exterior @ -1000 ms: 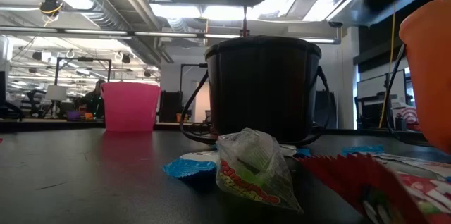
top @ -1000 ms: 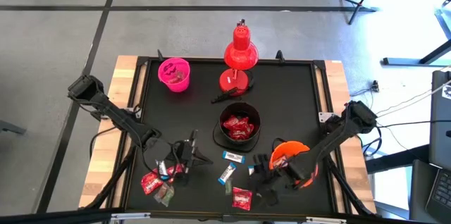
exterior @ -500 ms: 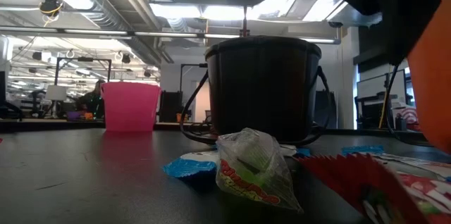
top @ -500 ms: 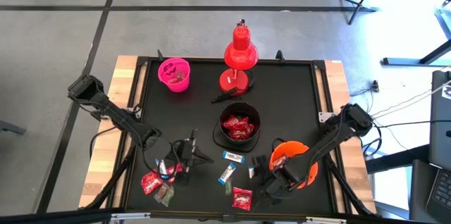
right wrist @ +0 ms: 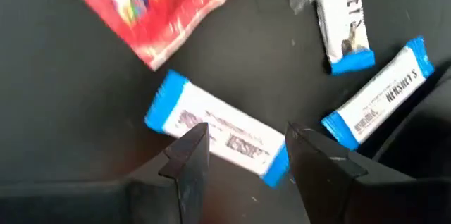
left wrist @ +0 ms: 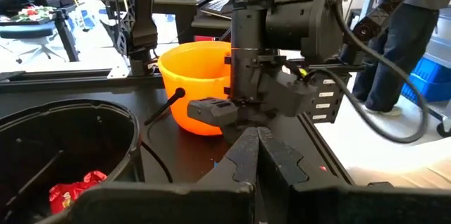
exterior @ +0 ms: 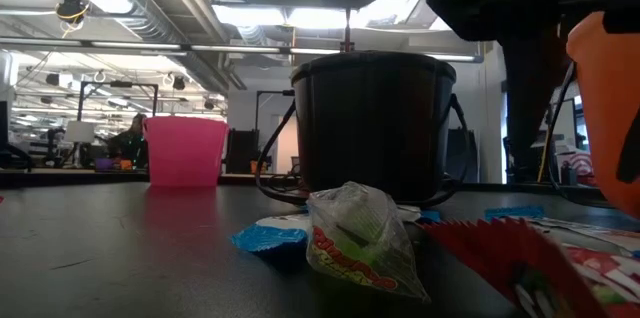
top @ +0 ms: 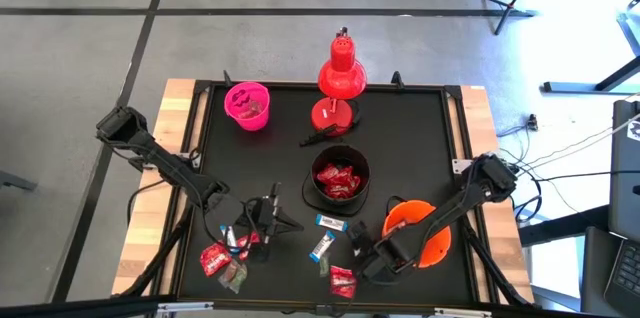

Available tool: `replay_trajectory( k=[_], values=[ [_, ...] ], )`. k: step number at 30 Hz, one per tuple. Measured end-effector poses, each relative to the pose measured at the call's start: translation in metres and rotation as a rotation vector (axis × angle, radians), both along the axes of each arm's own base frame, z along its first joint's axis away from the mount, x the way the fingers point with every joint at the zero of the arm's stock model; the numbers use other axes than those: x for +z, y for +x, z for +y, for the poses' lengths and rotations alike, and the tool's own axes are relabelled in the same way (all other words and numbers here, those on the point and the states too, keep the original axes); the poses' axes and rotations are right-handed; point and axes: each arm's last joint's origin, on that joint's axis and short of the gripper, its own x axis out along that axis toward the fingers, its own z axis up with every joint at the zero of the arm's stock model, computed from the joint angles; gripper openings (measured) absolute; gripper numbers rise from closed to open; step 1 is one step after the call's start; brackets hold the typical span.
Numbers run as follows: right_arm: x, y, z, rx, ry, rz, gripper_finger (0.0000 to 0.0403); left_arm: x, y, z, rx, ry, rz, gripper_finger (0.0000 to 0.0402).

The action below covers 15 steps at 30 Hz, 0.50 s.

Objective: Organize candy in baskets
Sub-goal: Put the white chocolate into the orange bucket

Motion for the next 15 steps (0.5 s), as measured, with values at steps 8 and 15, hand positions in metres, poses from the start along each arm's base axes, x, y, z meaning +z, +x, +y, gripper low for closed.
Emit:
replay_trajectory(
  k=[8,15],
  values=[
    [-0.0004,-0.0012,-0.001,0.113,-0.071,0.029,0.0186,-0.0001,0.0,0.0,-0.001,-0.001,0.001,0.0],
    [-0.0032,0.0,-0.0021,0.158,-0.147,0.011,0.0186,-0.0001,0.0,0.0,0.0,-0.006,0.002,0.0]
  ],
)
